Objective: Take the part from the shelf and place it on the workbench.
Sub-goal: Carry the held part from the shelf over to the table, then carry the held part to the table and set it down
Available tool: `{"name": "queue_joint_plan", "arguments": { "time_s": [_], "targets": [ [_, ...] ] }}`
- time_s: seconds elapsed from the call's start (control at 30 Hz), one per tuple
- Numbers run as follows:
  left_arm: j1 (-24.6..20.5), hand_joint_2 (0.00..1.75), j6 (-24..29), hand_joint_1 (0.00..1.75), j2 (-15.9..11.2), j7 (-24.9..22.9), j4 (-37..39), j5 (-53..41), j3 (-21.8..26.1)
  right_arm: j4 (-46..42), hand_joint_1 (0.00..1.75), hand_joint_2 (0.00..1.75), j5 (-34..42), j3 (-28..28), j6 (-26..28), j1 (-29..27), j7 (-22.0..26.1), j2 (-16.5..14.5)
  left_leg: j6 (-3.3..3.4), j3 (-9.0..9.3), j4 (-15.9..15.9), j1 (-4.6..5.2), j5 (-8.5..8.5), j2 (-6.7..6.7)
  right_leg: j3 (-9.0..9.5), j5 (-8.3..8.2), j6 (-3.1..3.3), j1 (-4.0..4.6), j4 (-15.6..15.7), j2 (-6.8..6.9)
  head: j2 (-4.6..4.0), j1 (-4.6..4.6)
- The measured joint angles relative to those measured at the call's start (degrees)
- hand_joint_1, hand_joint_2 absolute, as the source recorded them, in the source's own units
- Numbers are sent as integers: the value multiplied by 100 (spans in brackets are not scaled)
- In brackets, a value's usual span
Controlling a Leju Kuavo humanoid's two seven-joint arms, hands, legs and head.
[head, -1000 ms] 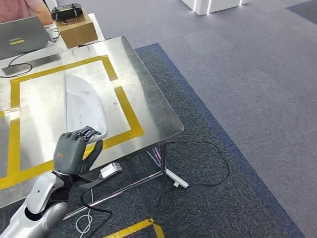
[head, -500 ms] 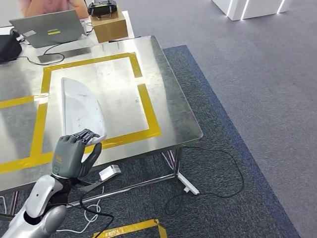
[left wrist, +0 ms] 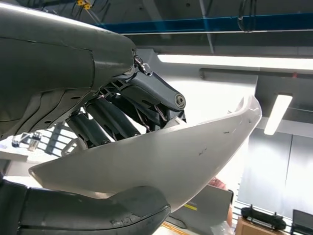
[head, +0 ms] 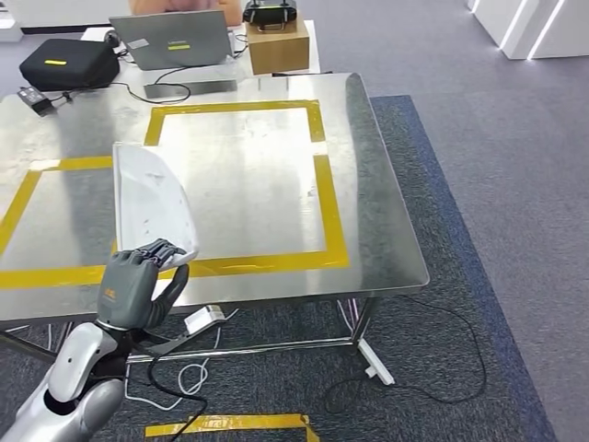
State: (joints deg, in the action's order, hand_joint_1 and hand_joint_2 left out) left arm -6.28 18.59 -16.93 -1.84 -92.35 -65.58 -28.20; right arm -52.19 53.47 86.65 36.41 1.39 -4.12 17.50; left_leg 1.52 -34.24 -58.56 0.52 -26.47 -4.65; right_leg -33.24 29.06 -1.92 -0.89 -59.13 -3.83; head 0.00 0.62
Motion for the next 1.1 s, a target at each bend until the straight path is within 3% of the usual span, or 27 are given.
{"name": "queue_joint_plan", "arguments": {
  "time_s": [0.07, 0.13, 0.3, 0.37, 0.53, 1.1],
  "targets": [
    [9, 175, -3, 175, -4, -2, 0, -5, -1, -33, 0, 0, 10, -1, 9, 7, 7, 7, 28, -33, -22, 3, 9, -44, 35, 14, 51, 0, 41, -12, 0, 3],
    [11, 175, -3, 175, -5, -3, 0, -12, -2, -54, 0, 0, 18, -1, 13, 8, 26, 11, 72, -24, -10, 1, 21, -47, 35, 6, 59, 10, 45, -9, 0, 4],
    [-7, 175, -6, 175, -3, -18, 0, -17, -2, -60, 0, 0, 66, -1, -16, 7, 84, 18, 73, 4, 34, -6, 20, -41, 42, 19, 111, 29, 44, -13, 0, 3],
    [-8, 175, -8, 175, -3, -18, 0, -16, -2, -60, 0, 0, 78, -1, -27, 7, 91, 19, 56, 4, 38, -11, 21, -42, 43, 23, 126, 36, 43, -12, 0, 3],
    [-8, 175, -8, 175, -3, -18, 0, -16, -2, -60, 0, 0, 81, -1, -31, 8, 95, 20, -84, 5, 53, -30, 13, -42, 45, 29, 140, 46, 42, -11, 0, 1],
    [-160, 175, -154, 175, -2, -18, 54, -50, -70, -33, 0, 0, 192, 0, -144, 7, 214, 29, -84, 3, 48, -15, 8, -42, 70, 24, 134, 29, 74, -9, 0, -1]
  ]
}}
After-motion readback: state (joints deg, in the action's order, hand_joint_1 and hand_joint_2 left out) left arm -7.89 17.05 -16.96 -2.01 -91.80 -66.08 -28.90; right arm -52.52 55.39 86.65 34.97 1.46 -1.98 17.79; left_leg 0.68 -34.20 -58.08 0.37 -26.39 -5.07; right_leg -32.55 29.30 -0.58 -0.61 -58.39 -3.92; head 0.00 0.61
